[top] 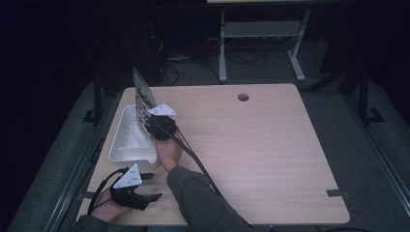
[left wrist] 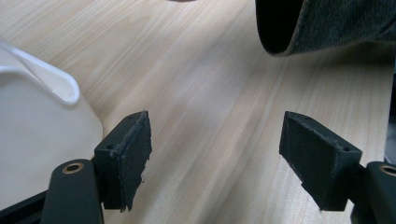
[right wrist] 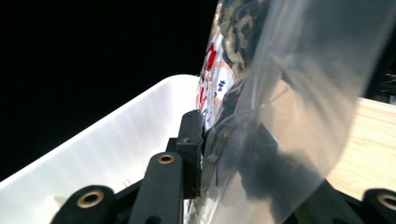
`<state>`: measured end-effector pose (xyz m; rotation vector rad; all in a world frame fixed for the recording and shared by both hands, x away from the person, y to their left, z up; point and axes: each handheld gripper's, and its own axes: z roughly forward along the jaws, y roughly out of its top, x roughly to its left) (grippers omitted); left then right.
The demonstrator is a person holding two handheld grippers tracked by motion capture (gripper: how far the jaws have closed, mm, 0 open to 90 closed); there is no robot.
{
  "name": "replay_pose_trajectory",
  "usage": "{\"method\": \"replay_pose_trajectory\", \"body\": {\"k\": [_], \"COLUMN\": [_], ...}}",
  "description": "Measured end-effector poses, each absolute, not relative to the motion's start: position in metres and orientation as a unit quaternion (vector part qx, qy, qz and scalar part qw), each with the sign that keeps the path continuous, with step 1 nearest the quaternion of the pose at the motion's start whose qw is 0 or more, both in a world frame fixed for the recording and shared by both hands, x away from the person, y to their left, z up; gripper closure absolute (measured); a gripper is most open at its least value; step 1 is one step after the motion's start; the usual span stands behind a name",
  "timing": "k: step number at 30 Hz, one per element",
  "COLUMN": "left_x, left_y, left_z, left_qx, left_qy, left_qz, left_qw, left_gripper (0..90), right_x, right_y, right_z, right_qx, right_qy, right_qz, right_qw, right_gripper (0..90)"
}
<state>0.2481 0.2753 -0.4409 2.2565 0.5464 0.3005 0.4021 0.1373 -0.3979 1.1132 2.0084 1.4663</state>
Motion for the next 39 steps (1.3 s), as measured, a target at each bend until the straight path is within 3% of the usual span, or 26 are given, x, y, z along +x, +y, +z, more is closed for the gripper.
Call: {"method": "replay_pose_trajectory", "body": {"k": [5,10,19,30,39], "left_x": [0.248,0.248,0.248,0.248,0.248], "left_y": [0.275,0.275,0.275,0.274,0.273], "left_z": [-0.441,-0.441,-0.441,-0.441,-0.442], "left_qx": [0.888,0.888,0.889,0.890,0.891], "left_qy": [0.215,0.214,0.213,0.212,0.211], "left_qz": [0.118,0.118,0.118,0.119,0.121], "left_qw": [0.389,0.389,0.388,0.387,0.384], "left_gripper": [24.6,24.6,24.6,24.6,24.6], "right_x": [0.405,0.407,0.409,0.410,0.406], "right_y": [0.131,0.128,0.121,0.105,0.085], "right_z": [-0.399,-0.399,-0.397,-0.393,-0.392], "right_qx": [0.395,0.388,0.379,0.368,0.355], "right_qy": [0.722,0.724,0.726,0.733,0.743], "right_qz": [0.535,0.542,0.555,0.557,0.557], "right_qw": [0.190,0.177,0.145,0.131,0.111], "right_gripper": [60.8,58.5,43.5,34.4,32.1]}}
